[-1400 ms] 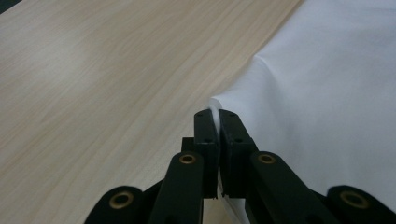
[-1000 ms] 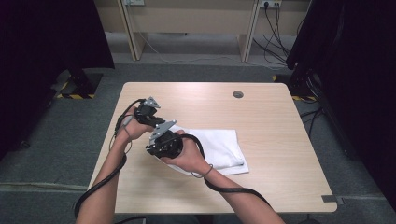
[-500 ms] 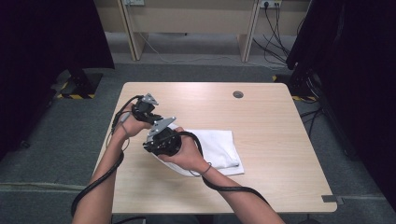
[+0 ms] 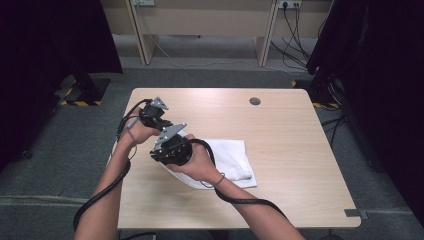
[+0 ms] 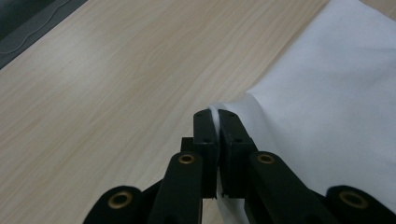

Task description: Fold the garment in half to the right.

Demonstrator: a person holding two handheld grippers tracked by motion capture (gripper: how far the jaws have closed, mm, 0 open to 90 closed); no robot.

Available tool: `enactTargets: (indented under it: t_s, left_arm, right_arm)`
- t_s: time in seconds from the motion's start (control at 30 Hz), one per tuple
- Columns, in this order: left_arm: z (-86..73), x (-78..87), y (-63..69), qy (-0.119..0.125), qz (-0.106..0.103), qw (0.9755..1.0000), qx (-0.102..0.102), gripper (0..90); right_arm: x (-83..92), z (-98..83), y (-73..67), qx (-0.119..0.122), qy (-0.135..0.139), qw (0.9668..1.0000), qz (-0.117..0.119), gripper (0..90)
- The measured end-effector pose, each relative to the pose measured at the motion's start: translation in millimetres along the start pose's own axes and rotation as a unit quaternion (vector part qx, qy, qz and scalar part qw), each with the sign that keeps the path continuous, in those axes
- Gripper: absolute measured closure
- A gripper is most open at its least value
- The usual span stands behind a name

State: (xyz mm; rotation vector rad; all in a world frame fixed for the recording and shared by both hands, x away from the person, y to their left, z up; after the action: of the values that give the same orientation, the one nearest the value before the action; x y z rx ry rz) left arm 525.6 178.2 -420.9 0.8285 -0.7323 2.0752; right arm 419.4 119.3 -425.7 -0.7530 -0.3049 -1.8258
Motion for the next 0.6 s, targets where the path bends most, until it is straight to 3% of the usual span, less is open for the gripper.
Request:
enactTargets:
  t_s: [0.6]
  left_arm:
    - [2.3,11.1,-6.9,-0.006,0.009,0.9999,0.001,86.1]
  right_arm:
    - [5.4,11.1,-2.8,-0.002,0.013,0.9999,0.003,81.2]
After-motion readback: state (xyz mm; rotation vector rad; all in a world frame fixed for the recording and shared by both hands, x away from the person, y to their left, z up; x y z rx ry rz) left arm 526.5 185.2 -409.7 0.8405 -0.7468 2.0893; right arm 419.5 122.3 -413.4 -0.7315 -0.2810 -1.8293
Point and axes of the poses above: each handheld gripper's, and its own axes: x roughly backward along the jaws, z roughly out of its top, y roughly to its right, the point moved 7 cm from there along -x, roughly forward along the jaws, and after that the axes turned 11 degrees about -x, right-handed, at the moved point
